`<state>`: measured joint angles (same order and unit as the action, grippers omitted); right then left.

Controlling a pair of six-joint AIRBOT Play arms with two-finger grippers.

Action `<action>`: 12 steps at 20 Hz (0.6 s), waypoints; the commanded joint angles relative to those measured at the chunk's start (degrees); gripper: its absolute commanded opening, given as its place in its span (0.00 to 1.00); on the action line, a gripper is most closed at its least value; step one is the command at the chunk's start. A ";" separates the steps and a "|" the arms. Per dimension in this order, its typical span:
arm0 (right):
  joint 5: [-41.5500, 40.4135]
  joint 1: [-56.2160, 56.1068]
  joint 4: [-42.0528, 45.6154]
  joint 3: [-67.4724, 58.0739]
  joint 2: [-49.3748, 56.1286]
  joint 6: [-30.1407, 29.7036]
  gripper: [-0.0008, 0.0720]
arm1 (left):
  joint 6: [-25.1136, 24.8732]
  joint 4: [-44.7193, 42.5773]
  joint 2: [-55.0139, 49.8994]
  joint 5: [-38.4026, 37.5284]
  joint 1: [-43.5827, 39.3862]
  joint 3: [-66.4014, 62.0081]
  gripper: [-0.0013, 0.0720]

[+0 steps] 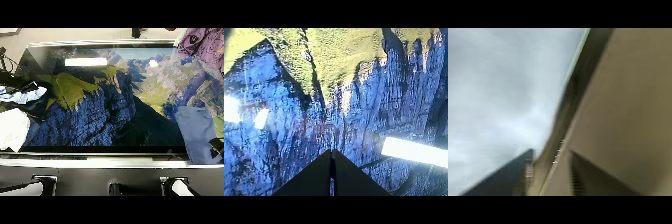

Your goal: Fold the clothes and pants, and hang the long-sleeved shirts on hangers.

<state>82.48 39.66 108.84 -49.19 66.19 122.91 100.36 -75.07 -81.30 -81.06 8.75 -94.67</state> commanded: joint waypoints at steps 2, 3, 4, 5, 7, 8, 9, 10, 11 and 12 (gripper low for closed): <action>-6.95 -0.50 -5.49 -1.86 -2.51 -9.05 0.48 | -0.02 -0.02 -0.02 0.04 -0.04 0.02 0.04; -11.69 -1.66 -11.93 -3.04 -3.72 -14.14 0.47 | -0.02 0.00 -0.02 0.02 -0.04 0.02 0.04; -16.63 -4.07 -19.85 -4.44 -4.61 -20.83 0.35 | -0.07 -0.02 0.00 0.02 -0.11 0.02 0.04; -19.71 -7.50 -25.68 -5.84 -4.87 -26.25 0.30 | -1.09 0.00 0.04 0.02 -0.17 0.02 0.04; -22.84 -17.64 -30.49 -8.52 -4.87 -32.59 0.15 | -6.49 -0.11 0.42 -0.02 -0.74 0.02 0.04; -23.61 -23.65 -30.75 -9.51 -4.87 -33.53 0.05 | -10.82 -0.20 0.76 0.07 -1.07 0.15 0.04; -24.24 -29.22 -30.86 -10.10 -4.87 -33.81 0.05 | -13.68 -0.42 1.44 0.44 -1.40 0.85 0.04; -25.00 -35.17 -30.84 -10.27 -4.87 -33.81 0.05 | -15.32 -0.72 2.84 1.79 -1.84 2.69 0.04; -25.38 -40.19 -30.84 -10.25 -4.87 -33.79 0.05 | -16.06 -1.33 4.81 3.96 -2.16 5.46 0.04; -25.62 -45.11 -30.82 -10.25 -4.87 -33.77 0.05 | -16.02 -1.97 7.41 6.80 -2.27 9.27 0.03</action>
<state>60.34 8.19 81.21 -58.37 61.52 92.66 89.12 -75.68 -77.89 -79.07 7.16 -90.85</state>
